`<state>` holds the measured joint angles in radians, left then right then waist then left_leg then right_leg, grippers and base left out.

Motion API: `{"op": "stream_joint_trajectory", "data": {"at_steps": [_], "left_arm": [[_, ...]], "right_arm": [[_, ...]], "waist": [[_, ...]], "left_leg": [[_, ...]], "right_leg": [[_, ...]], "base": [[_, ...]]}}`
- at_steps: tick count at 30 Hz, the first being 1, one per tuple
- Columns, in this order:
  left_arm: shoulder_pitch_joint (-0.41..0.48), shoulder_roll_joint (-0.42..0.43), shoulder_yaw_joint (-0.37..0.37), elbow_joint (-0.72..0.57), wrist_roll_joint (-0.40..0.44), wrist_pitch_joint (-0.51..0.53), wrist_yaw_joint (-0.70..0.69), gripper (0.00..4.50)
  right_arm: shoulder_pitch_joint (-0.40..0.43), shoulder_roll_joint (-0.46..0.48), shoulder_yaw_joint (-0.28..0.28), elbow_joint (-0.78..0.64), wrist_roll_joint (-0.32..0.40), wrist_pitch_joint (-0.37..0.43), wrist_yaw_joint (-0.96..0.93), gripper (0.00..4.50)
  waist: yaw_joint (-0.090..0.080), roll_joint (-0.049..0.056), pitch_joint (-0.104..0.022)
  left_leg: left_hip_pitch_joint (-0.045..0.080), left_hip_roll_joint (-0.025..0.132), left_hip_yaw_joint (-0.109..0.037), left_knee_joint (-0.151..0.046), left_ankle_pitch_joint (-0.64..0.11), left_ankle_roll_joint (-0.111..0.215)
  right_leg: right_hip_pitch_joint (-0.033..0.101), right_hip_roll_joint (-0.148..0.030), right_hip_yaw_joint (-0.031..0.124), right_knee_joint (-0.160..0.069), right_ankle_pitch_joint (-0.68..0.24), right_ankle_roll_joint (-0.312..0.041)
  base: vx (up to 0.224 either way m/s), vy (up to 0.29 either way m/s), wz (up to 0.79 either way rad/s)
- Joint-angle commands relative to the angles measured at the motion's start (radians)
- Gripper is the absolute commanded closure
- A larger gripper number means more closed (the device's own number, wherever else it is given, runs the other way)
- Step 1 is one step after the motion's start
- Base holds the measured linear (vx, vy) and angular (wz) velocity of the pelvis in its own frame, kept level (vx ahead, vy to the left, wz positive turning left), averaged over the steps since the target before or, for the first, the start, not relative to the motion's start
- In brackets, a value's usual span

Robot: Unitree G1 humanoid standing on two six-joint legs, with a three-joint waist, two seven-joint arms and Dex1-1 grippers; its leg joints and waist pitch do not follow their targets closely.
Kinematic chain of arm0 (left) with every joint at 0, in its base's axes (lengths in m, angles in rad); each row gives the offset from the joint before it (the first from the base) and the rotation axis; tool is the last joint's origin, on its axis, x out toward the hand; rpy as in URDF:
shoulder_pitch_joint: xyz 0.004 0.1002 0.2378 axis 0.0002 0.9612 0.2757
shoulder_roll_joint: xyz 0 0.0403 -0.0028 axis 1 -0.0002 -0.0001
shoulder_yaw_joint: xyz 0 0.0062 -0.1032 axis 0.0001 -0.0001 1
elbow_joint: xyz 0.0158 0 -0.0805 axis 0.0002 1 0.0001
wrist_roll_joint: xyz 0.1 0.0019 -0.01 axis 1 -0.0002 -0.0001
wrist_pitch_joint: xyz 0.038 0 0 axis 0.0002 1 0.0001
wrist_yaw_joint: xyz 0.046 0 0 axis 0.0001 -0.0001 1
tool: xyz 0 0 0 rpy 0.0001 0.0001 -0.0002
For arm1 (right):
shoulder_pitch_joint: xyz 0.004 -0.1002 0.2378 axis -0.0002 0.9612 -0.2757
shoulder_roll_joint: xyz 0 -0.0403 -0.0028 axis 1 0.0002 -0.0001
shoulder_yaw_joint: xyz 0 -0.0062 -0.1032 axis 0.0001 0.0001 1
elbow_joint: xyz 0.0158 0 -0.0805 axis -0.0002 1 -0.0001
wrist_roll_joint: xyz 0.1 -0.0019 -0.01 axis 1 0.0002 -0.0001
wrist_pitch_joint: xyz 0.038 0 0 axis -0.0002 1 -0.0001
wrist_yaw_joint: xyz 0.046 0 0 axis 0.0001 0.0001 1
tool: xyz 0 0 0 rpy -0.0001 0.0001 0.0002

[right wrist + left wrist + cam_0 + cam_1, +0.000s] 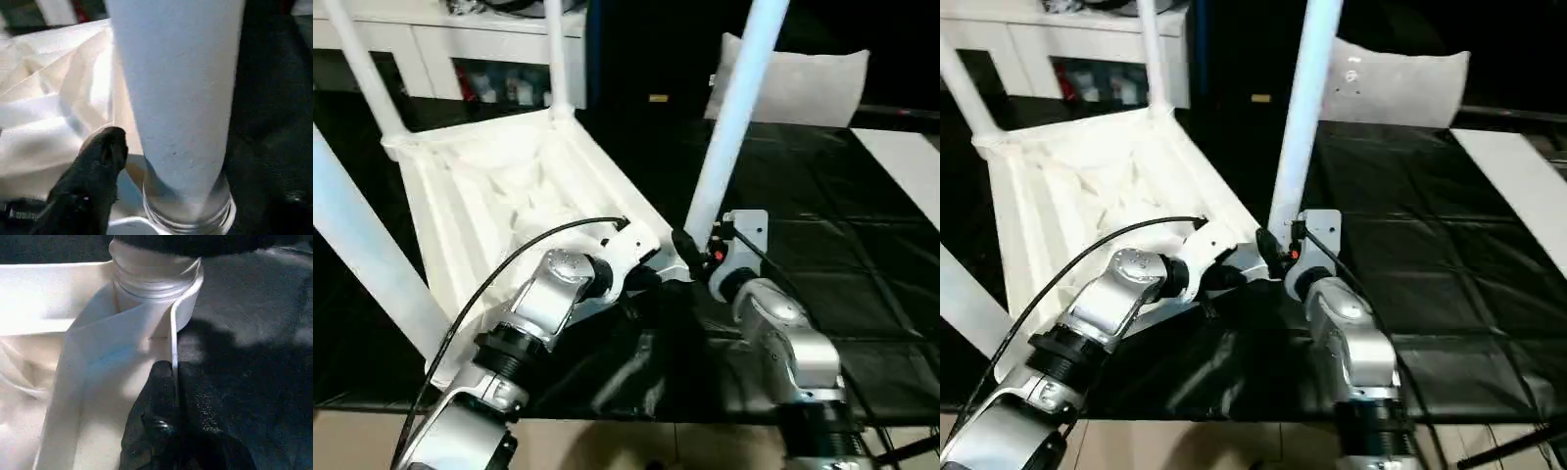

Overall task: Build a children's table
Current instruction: Rotate leg to tighten

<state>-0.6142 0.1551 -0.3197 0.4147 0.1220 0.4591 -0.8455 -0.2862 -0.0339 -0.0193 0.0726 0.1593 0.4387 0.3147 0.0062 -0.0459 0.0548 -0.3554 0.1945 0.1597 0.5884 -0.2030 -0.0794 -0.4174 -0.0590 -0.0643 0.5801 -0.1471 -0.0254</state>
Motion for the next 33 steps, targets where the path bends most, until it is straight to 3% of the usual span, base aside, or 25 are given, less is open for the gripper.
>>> {"op": "stream_joint_trajectory", "data": {"at_steps": [1, 3, 6, 8, 12, 16, 21, 28, 33], "left_arm": [[0.009, 0.019, -0.014, -0.045, -0.042, -0.096, -0.083, 4.5], [0.018, 0.042, -0.011, -0.032, -0.056, -0.143, -0.125, 4.5], [0.029, 0.084, -0.006, -0.032, -0.098, -0.201, -0.23, 4.5], [0.03, 0.094, -0.011, -0.033, -0.101, -0.208, -0.246, 4.5], [0.028, 0.173, -0.06, -0.023, -0.085, -0.285, -0.356, 4.5], [0.018, 0.242, -0.09, 0.005, -0.066, -0.372, -0.464, 4.5], [0.011, 0.279, -0.121, 0.011, -0.06, -0.433, -0.546, 4.5], [0.01, 0.292, -0.153, 0.002, -0.077, -0.484, -0.638, 4.5], [0.005, 0.292, -0.163, 0.004, -0.078, -0.499, -0.653, 4.5]], "right_arm": [[0.024, -0.07, 0.027, -0.053, 0.021, -0.042, 0.131, 0.82], [0.04, -0.126, 0.033, -0.071, 0.033, -0.056, 0.213, 0.74], [0.059, -0.239, 0.044, -0.085, 0.058, -0.088, 0.362, 0.52], [0.059, -0.253, 0.042, -0.082, 0.063, -0.092, 0.378, 0.32], [0.053, -0.344, 0.05, -0.067, 0.11, -0.109, 0.542, 0.19], [0.04, -0.433, 0.079, -0.045, 0.172, -0.108, 0.752, 0.19], [0.012, -0.448, 0.105, 0.001, 0.18, -0.137, 0.844, 0.65], [-0.021, -0.463, 0.162, 0.058, 0.181, -0.15, 0.945, 1.35], [-0.037, -0.462, 0.184, 0.082, 0.172, -0.157, 0.986, 1.79]], "waist": [[0.009, 0.008, -0.07], [0.01, 0.006, -0.068], [0.017, 0.005, -0.063], [0.026, 0.005, -0.06], [0.035, 0.007, -0.063], [0.046, 0.007, -0.063], [0.051, 0.0, -0.066], [0.058, 0.004, -0.071], [0.061, 0.002, -0.068]], "left_leg": [[-0.003, 0.027, 0.002, -0.06, -0.072, 0.082], [-0.004, 0.028, 0.004, -0.061, -0.097, 0.087], [0.002, 0.028, 0.006, -0.061, -0.157, 0.08], [0.005, 0.029, 0.007, -0.064, -0.171, 0.065], [0.012, 0.033, 0.008, -0.065, -0.178, 0.06], [0.011, 0.034, 0.007, -0.065, -0.194, 0.065], [0.008, 0.034, 0.007, -0.064, -0.166, 0.061], [0.008, 0.037, 0.009, -0.061, -0.131, 0.065], [0.008, 0.038, 0.009, -0.062, -0.149, 0.057]], "right_leg": [[0.074, -0.07, 0.046, -0.05, -0.135, -0.214], [0.075, -0.069, 0.047, -0.052, -0.154, -0.209], [0.07, -0.072, 0.046, -0.067, -0.284, -0.178], [0.062, -0.072, 0.046, -0.072, -0.35, -0.154], [0.057, -0.069, 0.046, -0.069, -0.325, -0.162], [0.061, -0.071, 0.044, -0.067, -0.321, -0.167], [0.061, -0.075, 0.044, -0.06, -0.307, -0.176], [0.065, -0.076, 0.045, -0.05, -0.24, -0.204], [0.064, -0.076, 0.044, -0.054, -0.281, -0.194]], "base": [[0.0, 0.0, 0.0], [0.0, 0.0, 0.0], [0.0, 0.0, 0.0], [0.0, 0.0, 0.0], [0.0, 0.0, 0.0], [0.0, 0.0, 0.0], [0.0, 0.0, 0.0], [0.0, 0.0, 0.0], [0.0, 0.0, 0.0]]}}
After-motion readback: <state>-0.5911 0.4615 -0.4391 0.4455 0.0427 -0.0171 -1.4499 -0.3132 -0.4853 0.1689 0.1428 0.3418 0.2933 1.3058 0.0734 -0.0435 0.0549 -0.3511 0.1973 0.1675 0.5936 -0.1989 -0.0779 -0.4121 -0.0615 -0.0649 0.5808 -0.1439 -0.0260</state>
